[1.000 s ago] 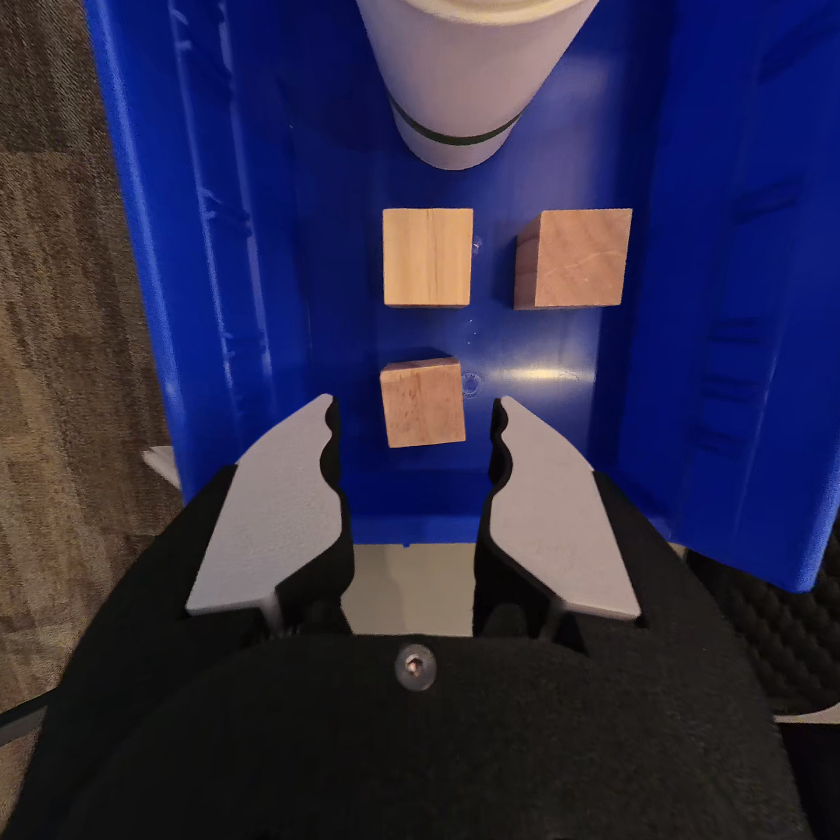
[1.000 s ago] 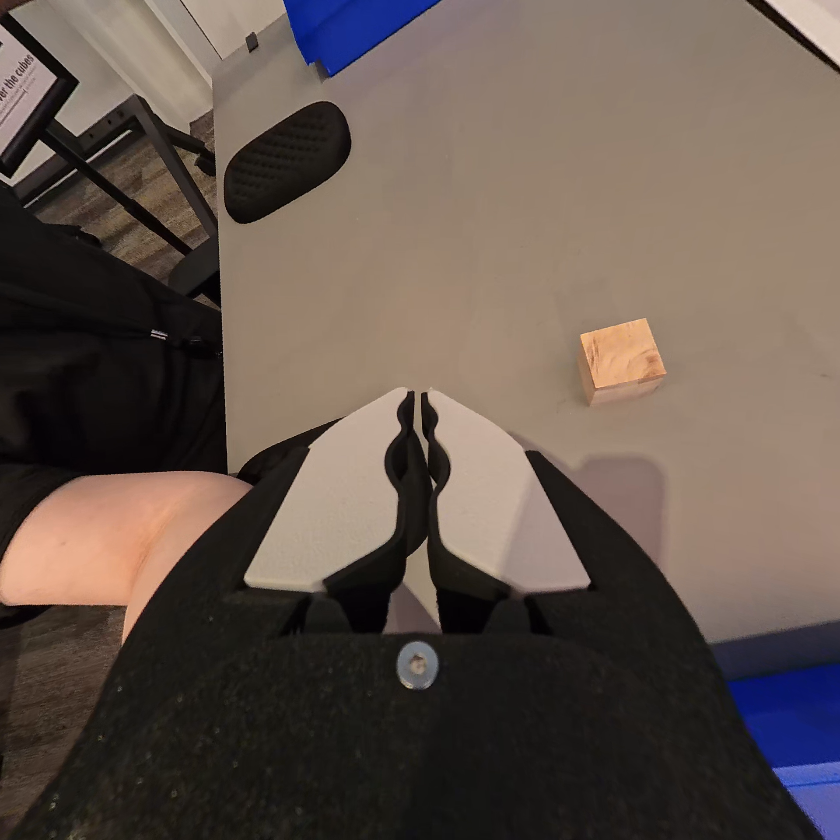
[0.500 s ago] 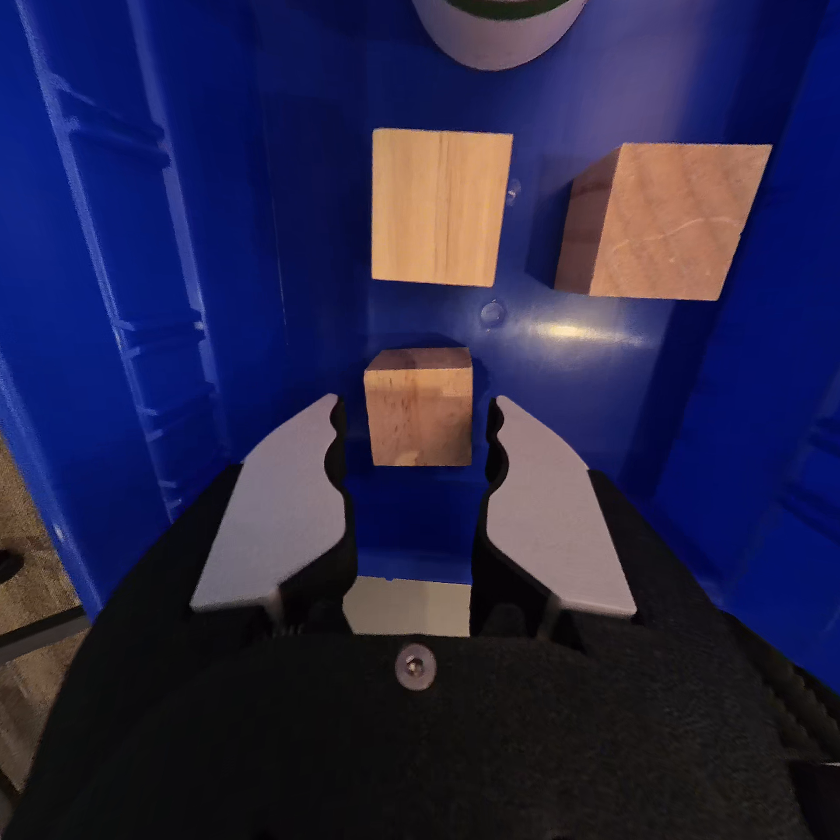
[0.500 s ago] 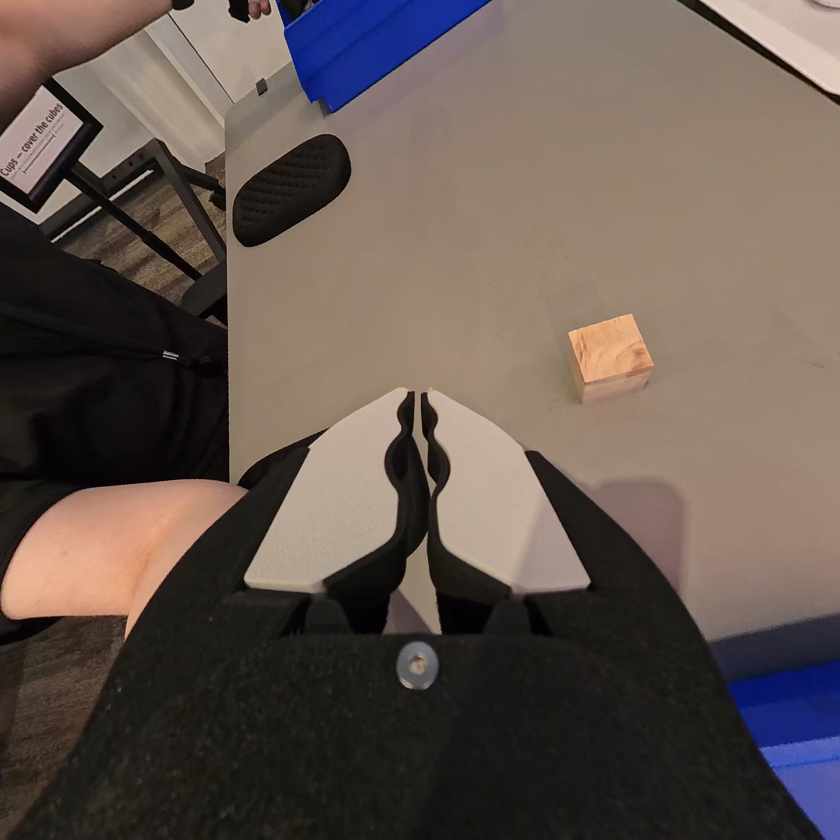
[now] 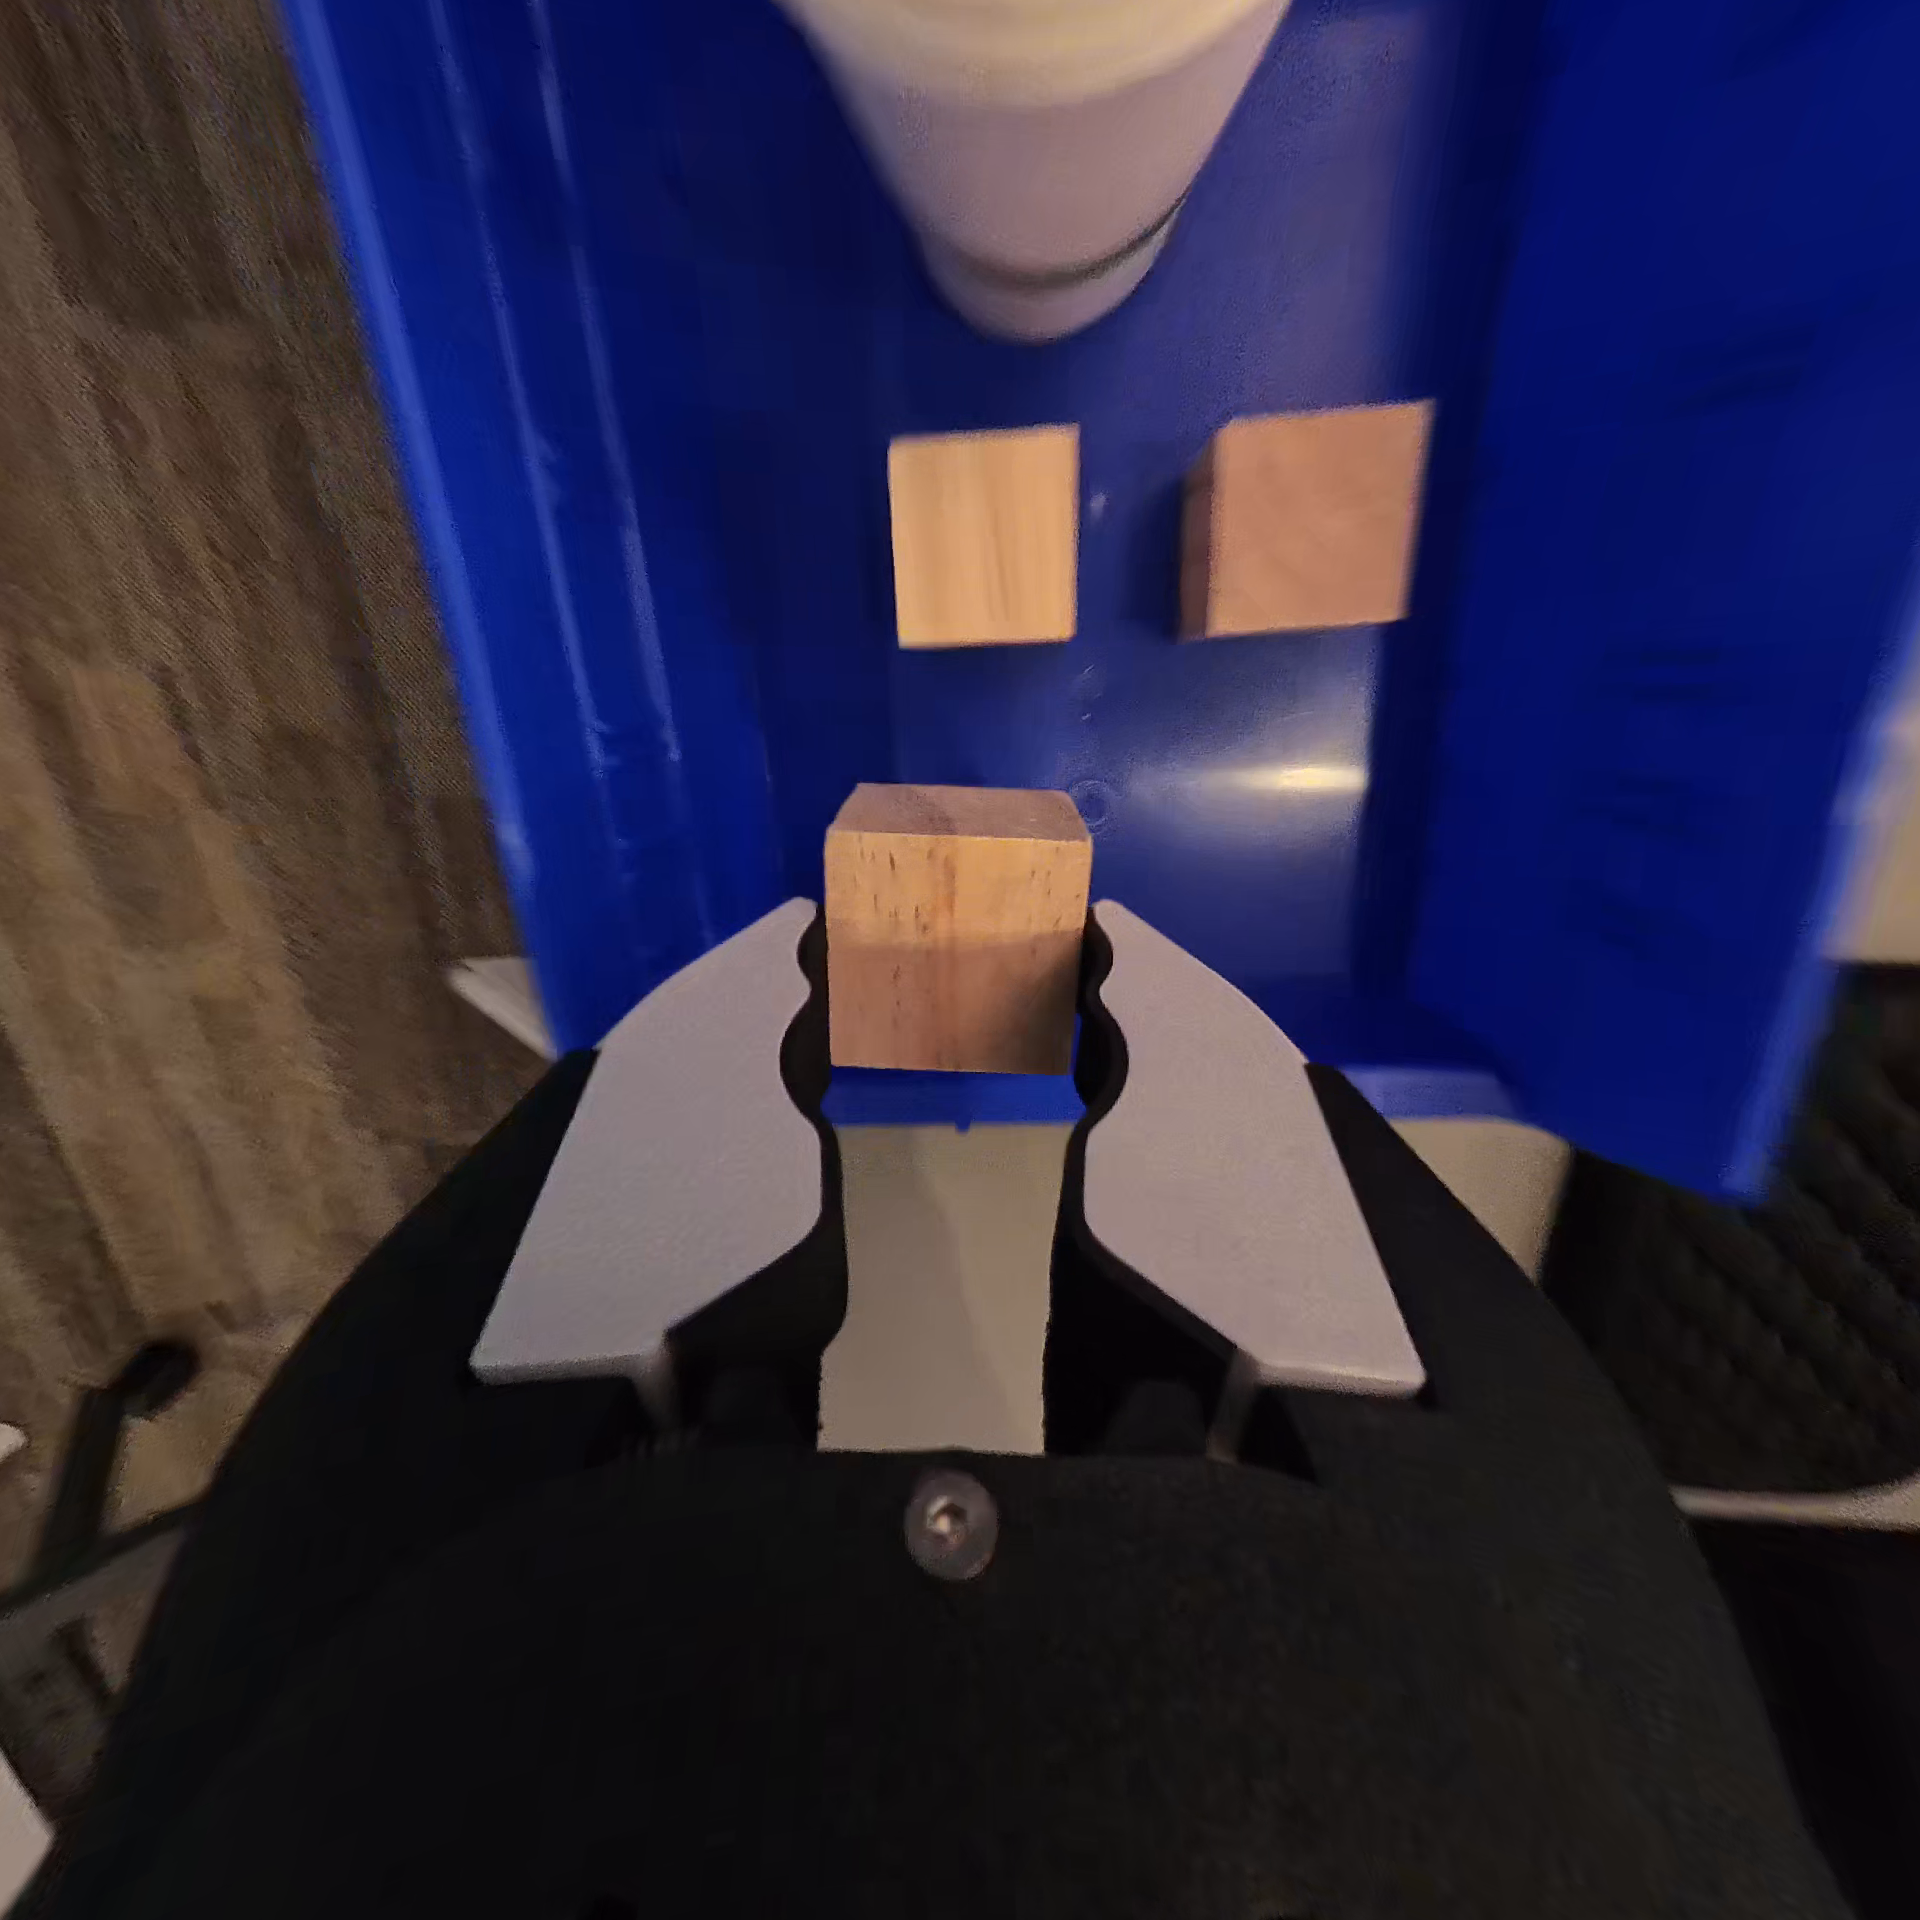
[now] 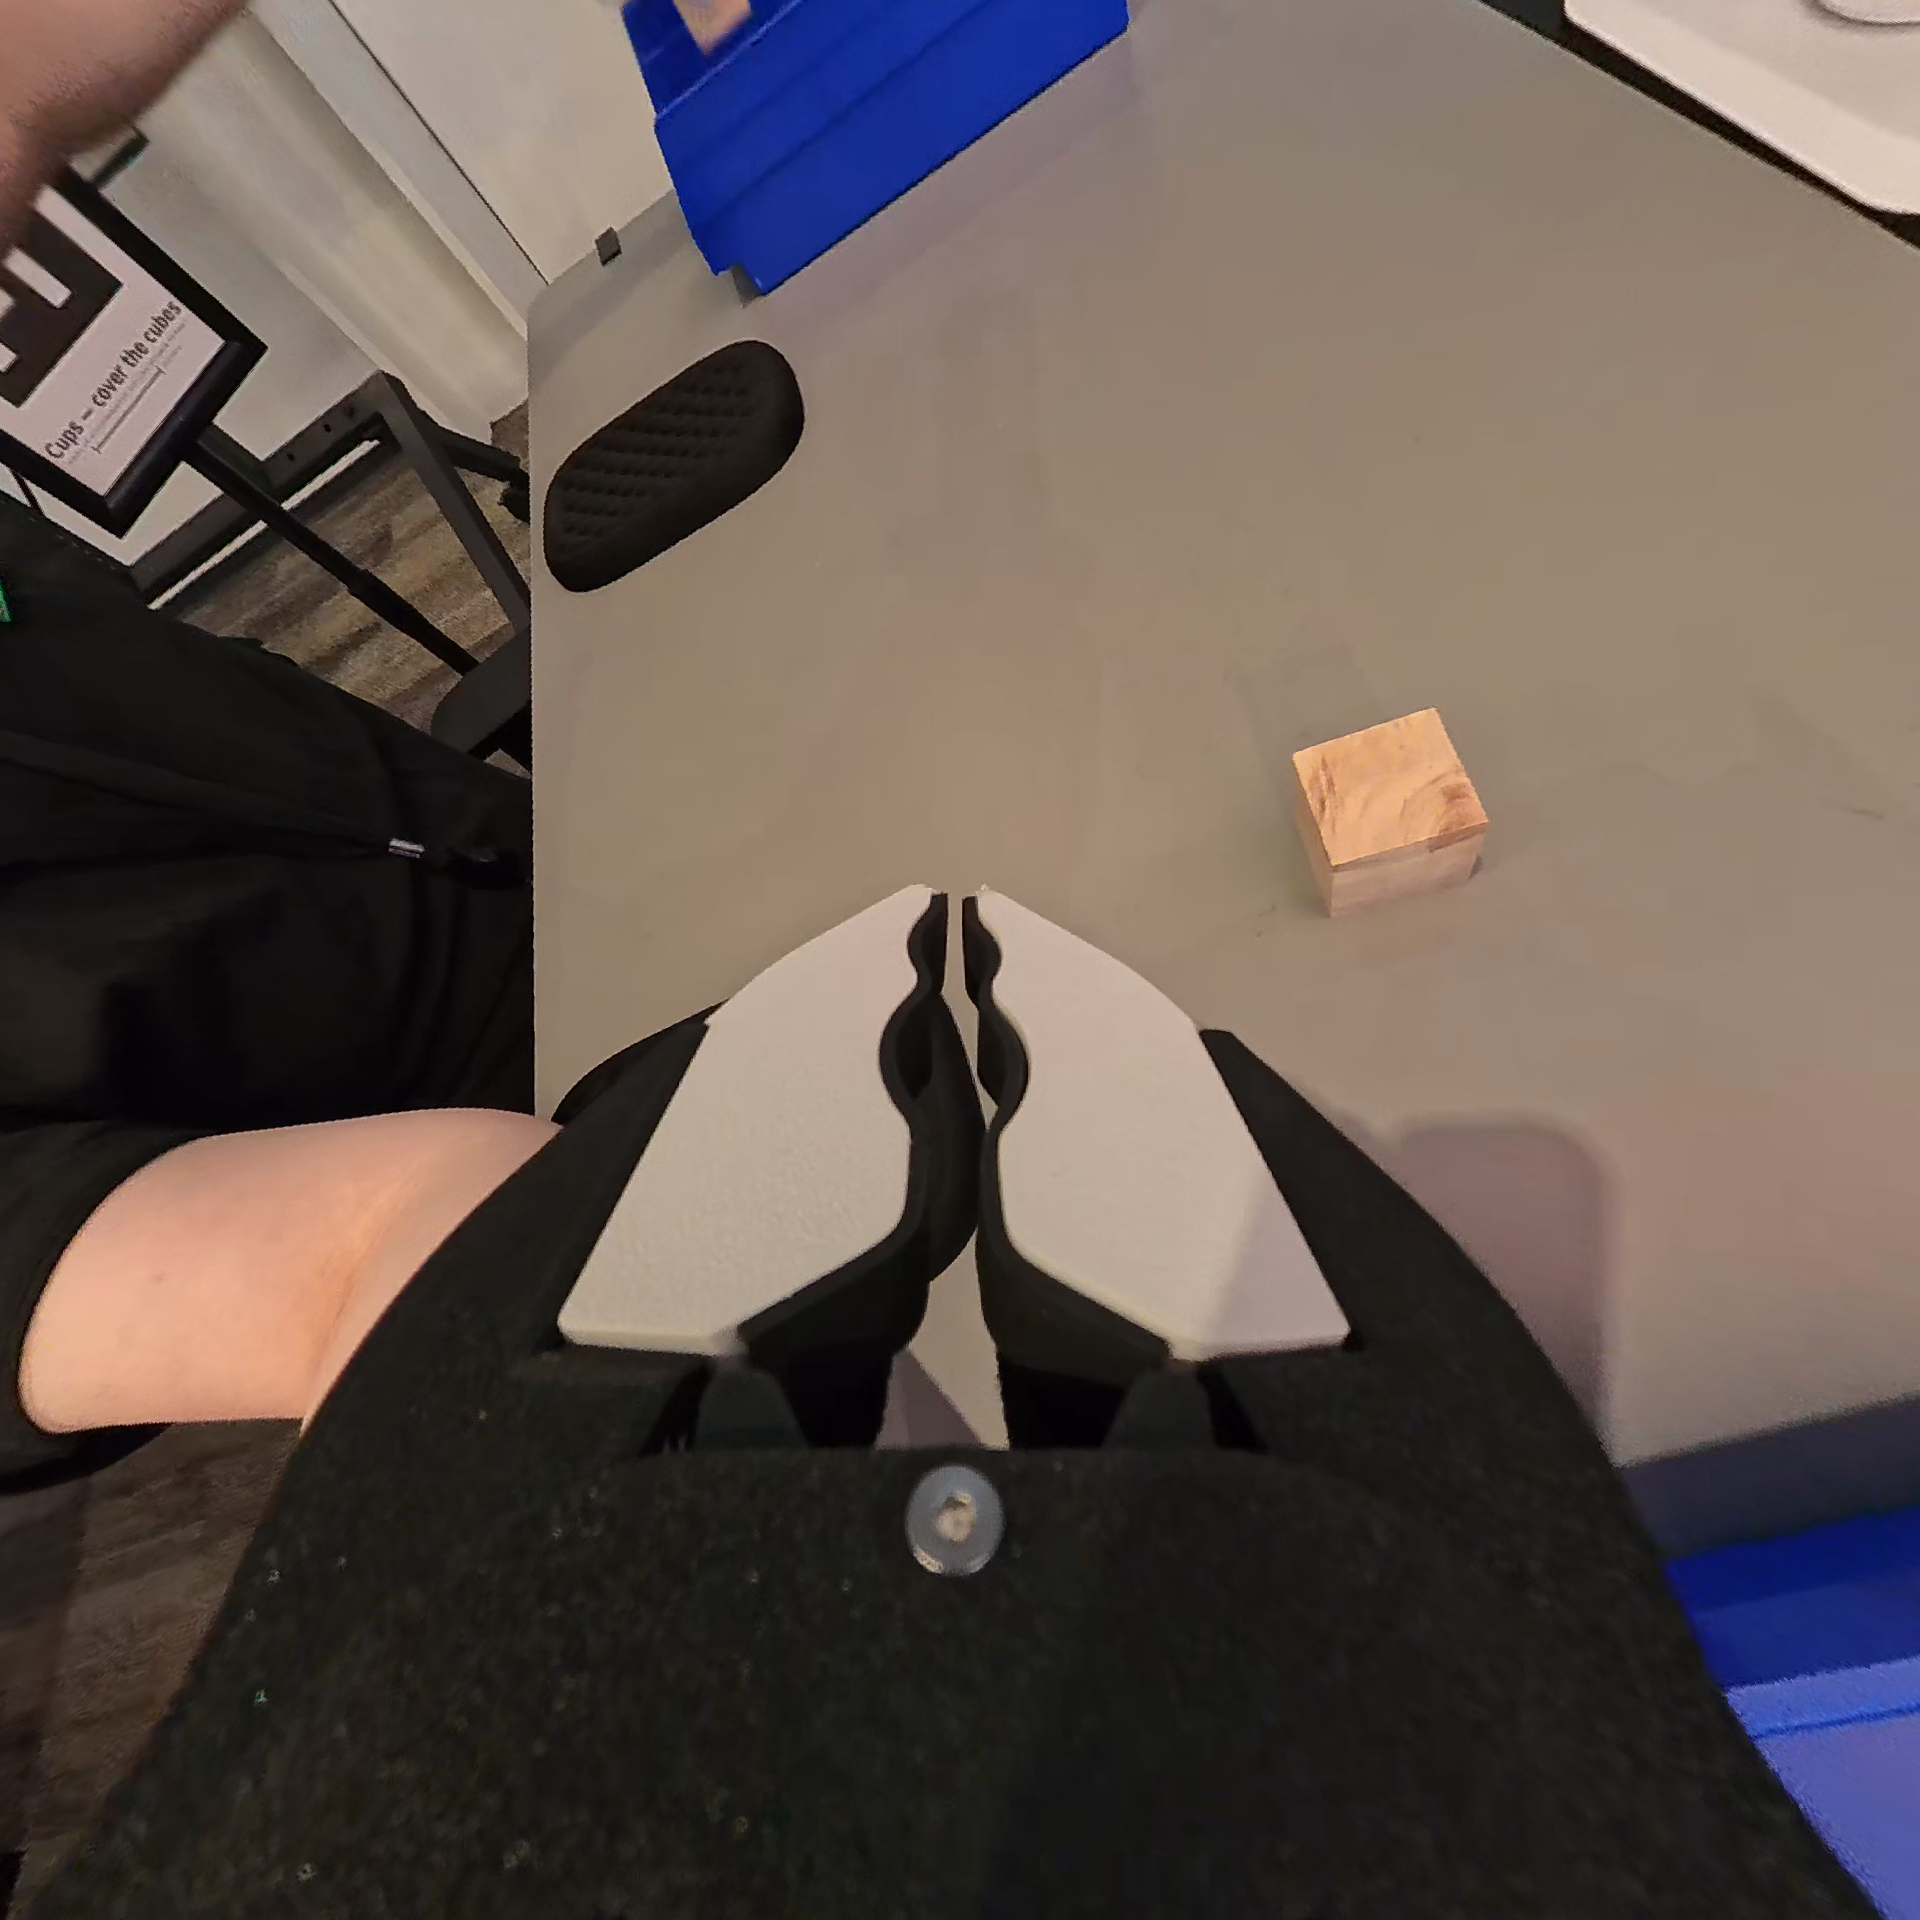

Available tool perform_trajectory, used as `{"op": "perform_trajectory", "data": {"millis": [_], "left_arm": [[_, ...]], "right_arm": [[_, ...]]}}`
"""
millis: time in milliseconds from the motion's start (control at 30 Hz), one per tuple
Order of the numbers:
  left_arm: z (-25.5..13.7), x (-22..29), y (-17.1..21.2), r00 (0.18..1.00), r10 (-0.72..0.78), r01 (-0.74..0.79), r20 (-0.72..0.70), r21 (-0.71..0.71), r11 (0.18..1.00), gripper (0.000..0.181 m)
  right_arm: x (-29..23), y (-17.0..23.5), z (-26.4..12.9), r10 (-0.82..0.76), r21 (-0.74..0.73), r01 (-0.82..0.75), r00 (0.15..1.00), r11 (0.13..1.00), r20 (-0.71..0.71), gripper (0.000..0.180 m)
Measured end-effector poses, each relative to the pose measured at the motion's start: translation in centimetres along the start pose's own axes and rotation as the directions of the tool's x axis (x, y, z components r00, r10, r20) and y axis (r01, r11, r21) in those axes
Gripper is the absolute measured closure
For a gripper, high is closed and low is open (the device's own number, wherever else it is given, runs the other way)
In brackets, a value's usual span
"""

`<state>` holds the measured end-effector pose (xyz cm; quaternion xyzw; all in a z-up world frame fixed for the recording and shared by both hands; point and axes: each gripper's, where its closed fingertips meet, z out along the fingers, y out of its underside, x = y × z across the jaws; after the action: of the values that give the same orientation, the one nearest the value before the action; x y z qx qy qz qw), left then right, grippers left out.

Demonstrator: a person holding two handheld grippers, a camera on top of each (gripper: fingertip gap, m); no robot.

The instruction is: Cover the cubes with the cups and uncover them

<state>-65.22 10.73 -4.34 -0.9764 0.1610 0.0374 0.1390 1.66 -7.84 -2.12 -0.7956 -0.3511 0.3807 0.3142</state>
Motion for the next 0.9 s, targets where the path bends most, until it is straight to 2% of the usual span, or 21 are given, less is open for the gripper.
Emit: {"op": "perform_trajectory", "data": {"millis": [67,167,233,300,433,567,733,800,900], "left_arm": [[-5.1,1.4,-3.1,0.994,0.103,-0.104,0.02,0.079,0.991,0.137],[-11.7,7.8,-8.4,0.946,0.324,-0.317,0.008,0.217,0.923,0.137],[-14.3,14.0,-11.3,0.89,0.456,-0.433,-0.012,0.294,0.852,0.136],[-14.8,21.2,-13.4,0.814,0.578,-0.525,-0.059,0.355,0.774,0.137],[-11.7,35.1,-14.3,0.592,0.793,-0.692,-0.147,0.411,0.593,0.137],[-5.5,45.2,-13.2,0.414,0.883,-0.791,-0.223,0.392,0.47,0.137],[1.5,51.9,-12.1,0.268,0.945,-0.89,-0.185,0.327,0.317,0.137],[3.0,53.4,-11.7,0.208,0.964,-0.916,-0.166,0.312,0.251,0.137],[4.1,55.2,-11.6,0.167,0.971,-0.926,-0.169,0.311,0.213,0.137]], "right_arm": [[0.2,0.1,0.2,0.008,-0.013,-0.008,1.0,1.0,-0.004,0.177],[0.1,0.1,0.4,0.015,-0.03,-0.015,1.0,0.999,-0.005,0.177],[0.0,0.2,0.5,0.013,-0.042,-0.013,1.0,0.999,-0.007,0.177],[-0.2,0.2,0.5,0.007,-0.045,-0.007,1.0,0.999,-0.007,0.177],[-0.4,0.3,0.1,0.003,-0.026,-0.004,1.0,1.0,-0.008,0.177],[-0.4,0.5,-0.2,0.011,-0.008,-0.011,1.0,1.0,-0.001,0.177],[-0.4,0.7,-0.2,0.014,0.001,-0.014,1.0,1.0,0.014,0.177],[-0.3,0.7,-0.1,0.016,-0.001,-0.016,1.0,1.0,0.019,0.177],[-0.2,0.8,-0.1,0.021,-0.004,-0.021,0.999,1.0,0.027,0.177]]}}
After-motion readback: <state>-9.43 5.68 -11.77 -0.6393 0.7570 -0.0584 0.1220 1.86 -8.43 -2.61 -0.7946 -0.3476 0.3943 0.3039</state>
